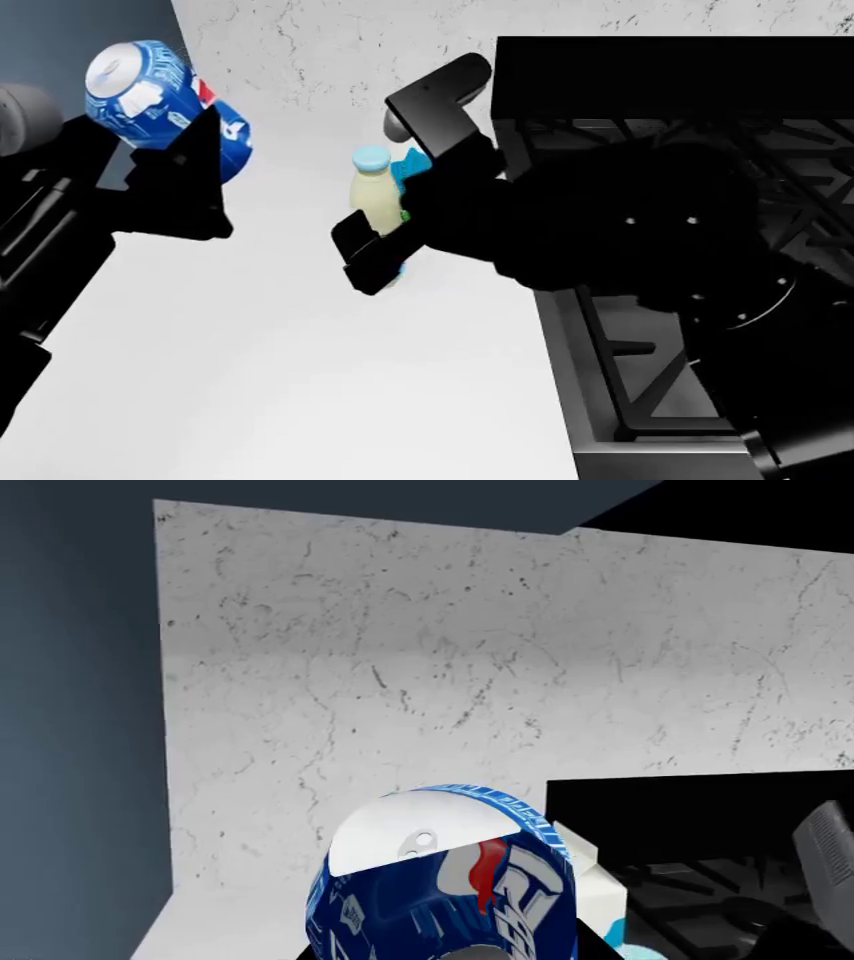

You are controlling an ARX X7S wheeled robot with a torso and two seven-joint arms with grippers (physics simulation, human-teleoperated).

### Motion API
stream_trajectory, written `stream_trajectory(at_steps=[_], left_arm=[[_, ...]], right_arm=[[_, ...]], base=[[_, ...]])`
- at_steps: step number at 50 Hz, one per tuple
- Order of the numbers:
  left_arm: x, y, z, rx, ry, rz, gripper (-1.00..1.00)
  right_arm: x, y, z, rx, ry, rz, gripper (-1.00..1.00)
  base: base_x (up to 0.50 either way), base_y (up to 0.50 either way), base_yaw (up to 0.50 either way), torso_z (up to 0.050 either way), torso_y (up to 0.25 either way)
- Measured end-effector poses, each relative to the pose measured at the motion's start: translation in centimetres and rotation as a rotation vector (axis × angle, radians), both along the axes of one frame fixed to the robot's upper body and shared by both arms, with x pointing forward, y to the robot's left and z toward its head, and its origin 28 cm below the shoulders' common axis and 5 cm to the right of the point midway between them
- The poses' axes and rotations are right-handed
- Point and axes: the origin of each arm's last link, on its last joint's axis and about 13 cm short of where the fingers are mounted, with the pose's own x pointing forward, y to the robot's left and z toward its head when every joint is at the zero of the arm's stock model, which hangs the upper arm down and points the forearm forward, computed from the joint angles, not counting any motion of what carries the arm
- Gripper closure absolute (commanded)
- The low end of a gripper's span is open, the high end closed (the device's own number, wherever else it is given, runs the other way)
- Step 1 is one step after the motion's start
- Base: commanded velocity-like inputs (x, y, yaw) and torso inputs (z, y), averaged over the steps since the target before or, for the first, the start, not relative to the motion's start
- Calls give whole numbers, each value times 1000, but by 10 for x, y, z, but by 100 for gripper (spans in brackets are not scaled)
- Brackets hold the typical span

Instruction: Move the drinks to the dining counter.

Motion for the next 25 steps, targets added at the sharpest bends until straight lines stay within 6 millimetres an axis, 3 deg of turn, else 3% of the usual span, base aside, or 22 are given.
stream_trajectory(at_steps=[9, 10, 25], left_arm=[[-2, 2, -2, -4, 2, 7, 100], [-2, 2, -2, -4, 2, 7, 100], [-4, 4, -6, -12, 5, 11, 100]], right_arm=[[8, -4, -7, -4, 23, -40, -100], [8, -4, -8, -4, 25, -41, 100], [3, -11, -8, 6, 11, -44, 100]], base=[[0, 0, 0, 0, 0], [0, 0, 0, 0, 0], [0, 0, 0, 0, 0]])
